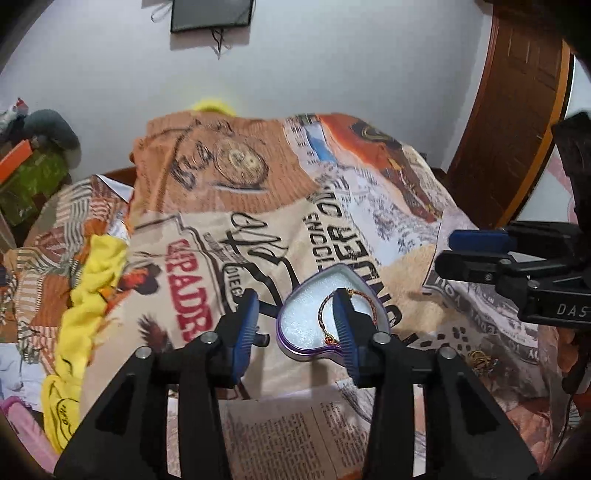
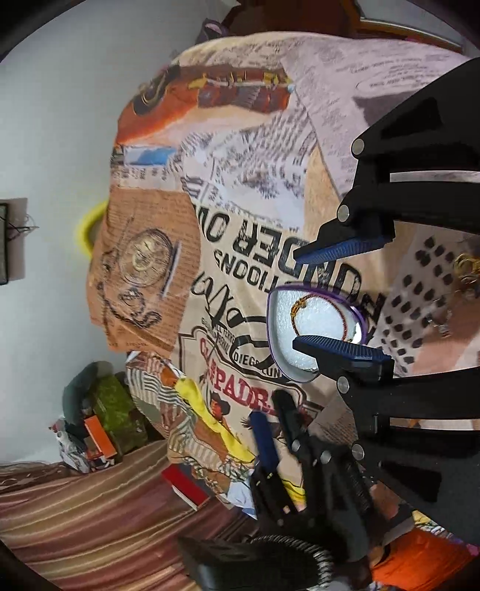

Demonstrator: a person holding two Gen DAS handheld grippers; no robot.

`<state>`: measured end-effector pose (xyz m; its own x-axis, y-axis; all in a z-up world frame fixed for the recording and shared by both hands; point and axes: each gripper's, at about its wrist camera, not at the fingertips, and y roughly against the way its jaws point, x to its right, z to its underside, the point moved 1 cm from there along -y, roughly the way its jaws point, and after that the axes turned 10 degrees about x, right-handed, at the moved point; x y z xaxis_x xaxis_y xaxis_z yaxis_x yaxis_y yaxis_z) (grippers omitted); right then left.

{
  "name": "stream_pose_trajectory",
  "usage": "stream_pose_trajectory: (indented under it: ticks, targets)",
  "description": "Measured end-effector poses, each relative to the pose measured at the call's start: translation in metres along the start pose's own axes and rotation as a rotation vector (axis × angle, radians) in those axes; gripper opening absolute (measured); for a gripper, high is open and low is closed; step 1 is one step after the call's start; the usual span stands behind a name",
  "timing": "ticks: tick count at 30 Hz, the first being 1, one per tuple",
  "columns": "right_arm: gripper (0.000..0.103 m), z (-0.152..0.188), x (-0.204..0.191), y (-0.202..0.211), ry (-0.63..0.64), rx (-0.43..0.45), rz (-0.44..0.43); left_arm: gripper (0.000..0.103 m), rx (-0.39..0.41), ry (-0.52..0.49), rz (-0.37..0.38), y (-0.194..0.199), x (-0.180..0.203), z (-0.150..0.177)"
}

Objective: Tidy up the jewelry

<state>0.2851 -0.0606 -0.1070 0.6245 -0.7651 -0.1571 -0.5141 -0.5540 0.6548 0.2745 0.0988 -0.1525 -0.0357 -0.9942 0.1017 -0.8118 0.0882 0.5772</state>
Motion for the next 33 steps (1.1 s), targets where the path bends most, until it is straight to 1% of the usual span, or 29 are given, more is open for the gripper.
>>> stream_pose_trajectory:
  ticks: [5,9,11,13,16,22,29,33]
  targets:
    - [0.037,0.005,0.002,0.027,-0.007,0.048,0.029,0.047,0.023,-0.021,-0.011,0.025,0.009,-0.002]
    - [0.037,0.012,0.002,0.047,-0.016,0.074,0.042,0.053,0.031,-0.047,-0.010,0.042,0.022,0.003]
    - [0.037,0.017,0.004,0.055,-0.019,0.082,0.047,0.055,0.032,-0.065,-0.004,0.049,0.031,0.007]
    - [0.037,0.023,0.005,0.064,-0.022,0.090,0.053,0.059,0.030,-0.082,0.008,0.055,0.040,0.012]
    - [0.037,0.035,0.009,0.077,-0.022,0.093,0.074,0.061,0.020,-0.107,0.025,0.060,0.055,0.020]
    - [0.037,0.063,0.022,0.093,-0.040,0.079,0.112,0.061,-0.031,-0.128,0.062,0.053,0.083,0.039]
    - [0.037,0.090,0.033,0.096,-0.062,0.036,0.119,0.061,-0.091,-0.127,0.084,0.036,0.100,0.060]
    - [0.037,0.103,0.034,0.094,-0.060,0.017,0.115,0.061,-0.114,-0.120,0.091,0.026,0.105,0.064]
